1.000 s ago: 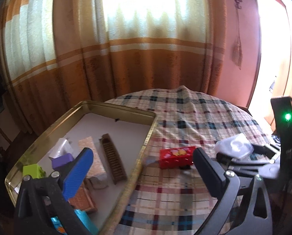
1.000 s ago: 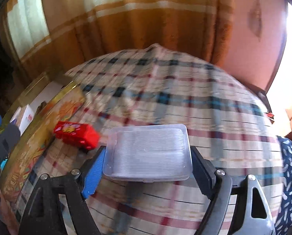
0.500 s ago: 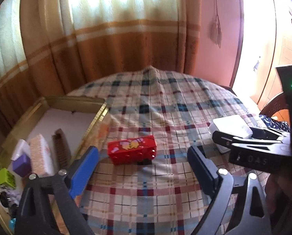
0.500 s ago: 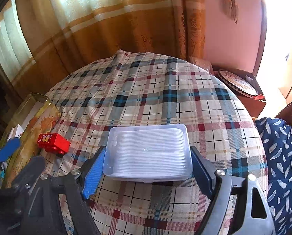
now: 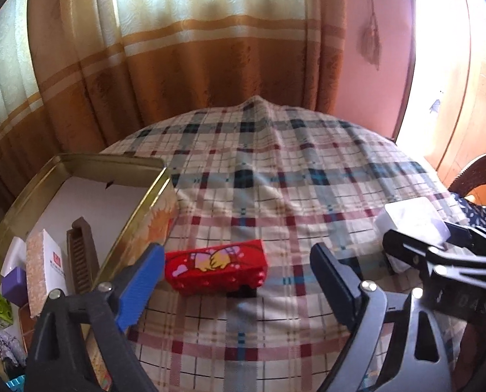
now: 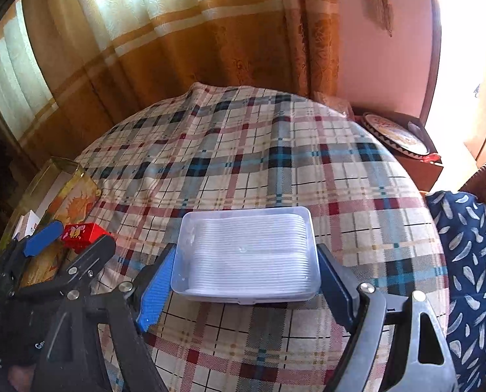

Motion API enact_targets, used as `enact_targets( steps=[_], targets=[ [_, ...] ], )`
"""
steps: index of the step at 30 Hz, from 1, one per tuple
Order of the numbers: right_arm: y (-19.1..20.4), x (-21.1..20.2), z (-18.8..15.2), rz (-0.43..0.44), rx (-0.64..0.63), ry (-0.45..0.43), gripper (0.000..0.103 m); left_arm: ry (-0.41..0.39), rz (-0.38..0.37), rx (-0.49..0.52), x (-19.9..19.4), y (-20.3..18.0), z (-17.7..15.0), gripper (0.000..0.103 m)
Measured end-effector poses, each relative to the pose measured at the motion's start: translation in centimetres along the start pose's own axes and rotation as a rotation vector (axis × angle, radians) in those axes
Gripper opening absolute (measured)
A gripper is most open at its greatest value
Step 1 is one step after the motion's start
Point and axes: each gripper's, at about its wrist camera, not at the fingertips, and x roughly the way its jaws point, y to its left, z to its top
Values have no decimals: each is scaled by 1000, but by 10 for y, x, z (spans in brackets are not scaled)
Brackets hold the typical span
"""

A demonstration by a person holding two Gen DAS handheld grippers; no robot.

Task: Organize rigid objects
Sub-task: 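Grasp the red car-print block with the left tool while the right tool holds the container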

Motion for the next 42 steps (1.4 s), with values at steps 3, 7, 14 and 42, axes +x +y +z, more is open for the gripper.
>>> enact_targets(
  steps=[3,7,14,42],
  targets=[
    [-5,2,0,5,25,11,83,-19,-56,11,-4,-4,-2,88],
    [-2,2,0,2,13,11,83,-22,-45,-15,-4,1,0,87],
    [-1,2,-1,-1,8,13,83,-7,-27,47,0,-4,0,86],
    [-4,0,-1,23,24,7,83,78,-73,431,-13,-16,18,66]
  ],
)
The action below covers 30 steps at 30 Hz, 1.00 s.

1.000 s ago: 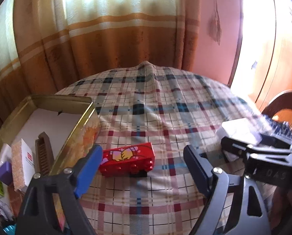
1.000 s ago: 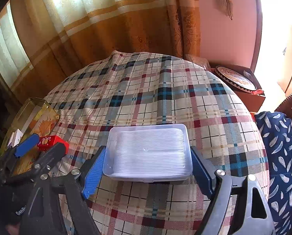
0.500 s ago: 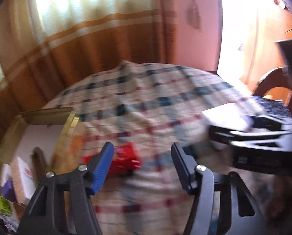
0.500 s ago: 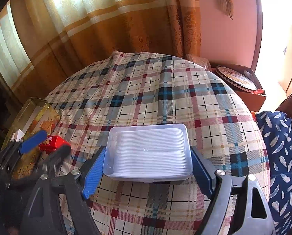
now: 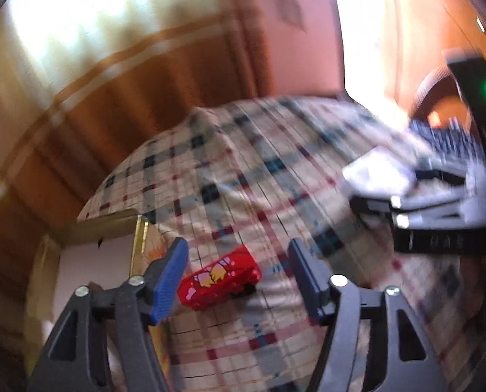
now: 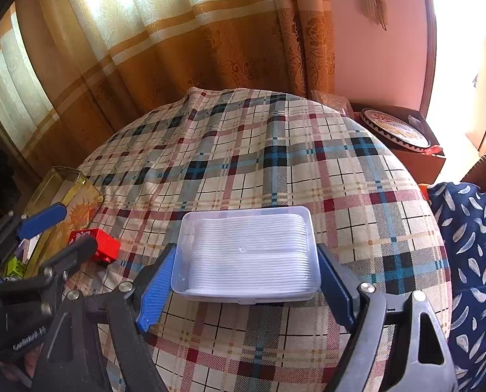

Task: Organize rigid objects
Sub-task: 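Grasp the red car-print block with the left tool while the right tool holds the container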

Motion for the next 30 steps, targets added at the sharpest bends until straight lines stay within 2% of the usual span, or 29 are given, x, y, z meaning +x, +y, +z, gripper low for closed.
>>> enact_targets(
  steps=[3,7,9,12,14,16,19,24,27,30],
  targets=[
    [0,0,0,1,1,0,83,45,18,74,6,3,2,66],
    [0,0,0,1,1,0,83,141,-36,126,26,13,-3,65],
    [0,0,0,1,1,0,83,173,-76,115,32,18,-3,57],
    [0,0,0,0,1,-1,83,172,-81,114,36,16,-2,51],
    [0,0,0,0,1,-1,83,180,-87,111,38,11,-2,35],
    [0,0,0,0,1,0,83,186,-119,110,37,5,-2,23],
    [0,0,0,-1,0,0,83,170,-123,132,30,-8,-3,23],
    [-1,0,0,4,4,-3,83,170,-97,29,26,-2,-1,23],
    [-2,-1,-1,16,6,-6,83,145,-106,-75,16,5,0,23],
    [-1,-2,-1,23,2,-13,83,104,-97,-133,3,1,-4,23]
  ],
)
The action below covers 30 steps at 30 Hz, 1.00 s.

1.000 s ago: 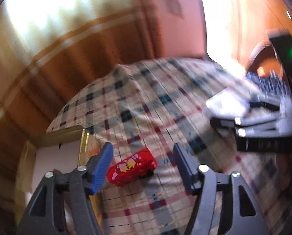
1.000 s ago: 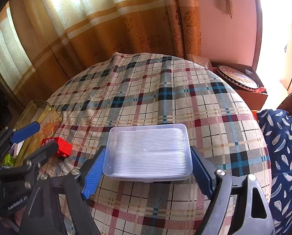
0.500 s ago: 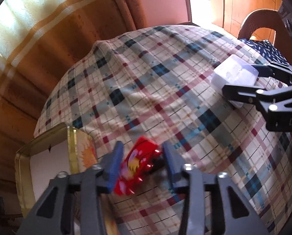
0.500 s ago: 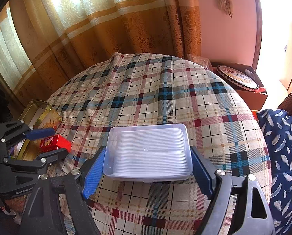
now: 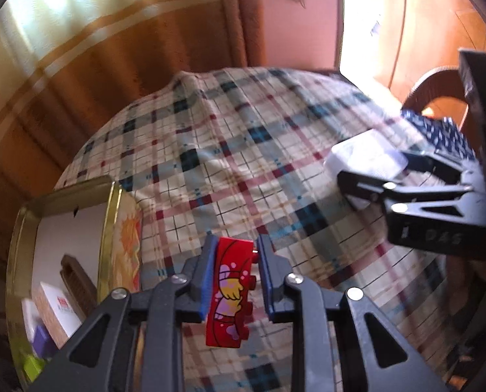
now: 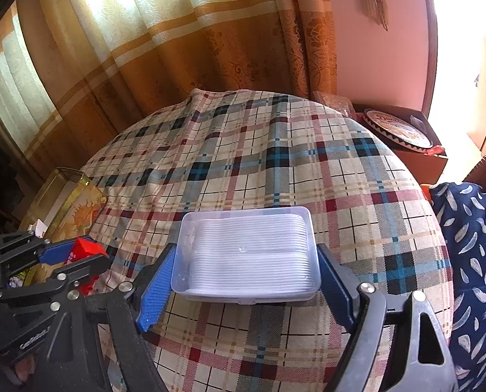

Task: Organize rigid objects
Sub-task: 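Grasp the red car-print block with the left tool while the right tool holds the container, then carry the red block and clear container over the gold tin with both tools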

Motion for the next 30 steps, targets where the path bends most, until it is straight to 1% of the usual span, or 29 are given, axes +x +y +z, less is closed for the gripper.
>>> enact_targets(
  steps=[2,4,7,12,18,24,30],
  targets=[
    [0,-2,0,9,1,-9,83,-25,-4,-36,-4,-2,-5,23],
    [-1,-4,-1,10,4,-18,83,-59,26,-72,-6,-3,-12,23],
    [0,-8,-1,24,3,-38,83,-92,23,-128,-10,0,-19,23],
    [0,-13,-1,34,-1,-65,83,-167,72,-179,-22,3,-29,23],
    [3,-20,-2,41,-9,-106,83,-238,121,-202,-36,0,-41,23],
    [7,-25,-2,38,-35,-134,83,-289,146,-220,-46,0,-50,23],
    [11,-30,-4,32,-55,-160,83,-315,164,-244,-50,4,-57,23]
  ],
)
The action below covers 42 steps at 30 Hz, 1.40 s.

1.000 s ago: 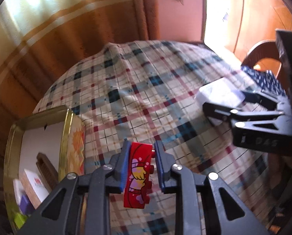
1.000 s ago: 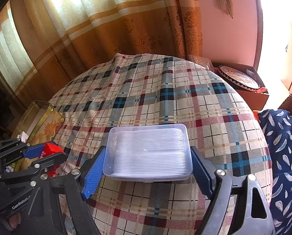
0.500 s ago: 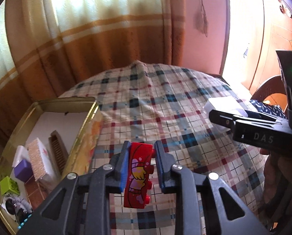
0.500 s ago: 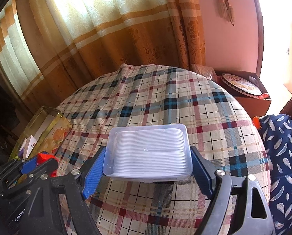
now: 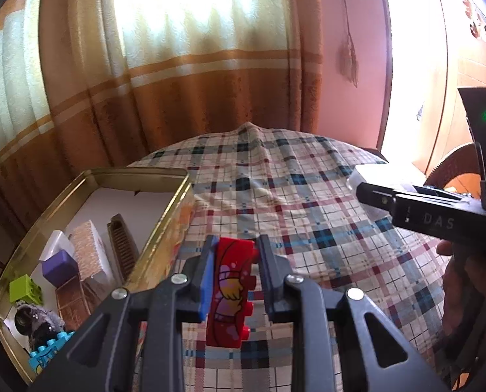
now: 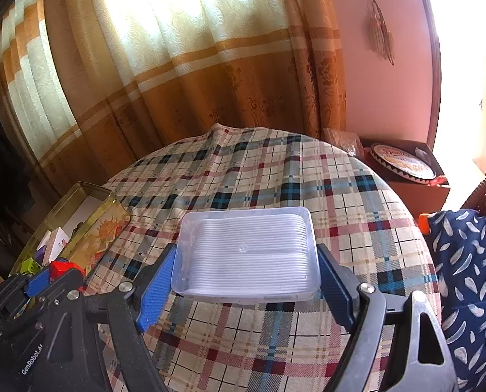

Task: Organize rigid objects
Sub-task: 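Carry the red block and clear container over the gold tin with both tools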

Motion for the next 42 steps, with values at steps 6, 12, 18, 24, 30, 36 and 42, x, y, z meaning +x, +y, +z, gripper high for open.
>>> enact_targets(
  steps=[6,12,18,24,30,36,42],
  targets=[
    [5,-5,0,-5,-23,-31,83,-25,14,-26,-3,7,-4,23],
    [18,-12,-1,-28,-84,-74,83,-53,24,-49,-8,13,-5,23],
    [28,-19,-3,-41,-131,-115,83,-91,32,-70,-15,18,-7,23],
    [31,-23,-4,-55,-145,-142,83,-129,35,-87,-22,22,-8,23],
    [44,-31,-9,-22,-157,-176,83,-157,48,-98,-28,28,-10,23],
    [74,-35,-18,-19,-248,-197,83,-162,52,-127,-31,40,-14,23],
    [85,-37,-23,5,-262,-204,83,-172,62,-143,-35,48,-19,23]
  ],
)
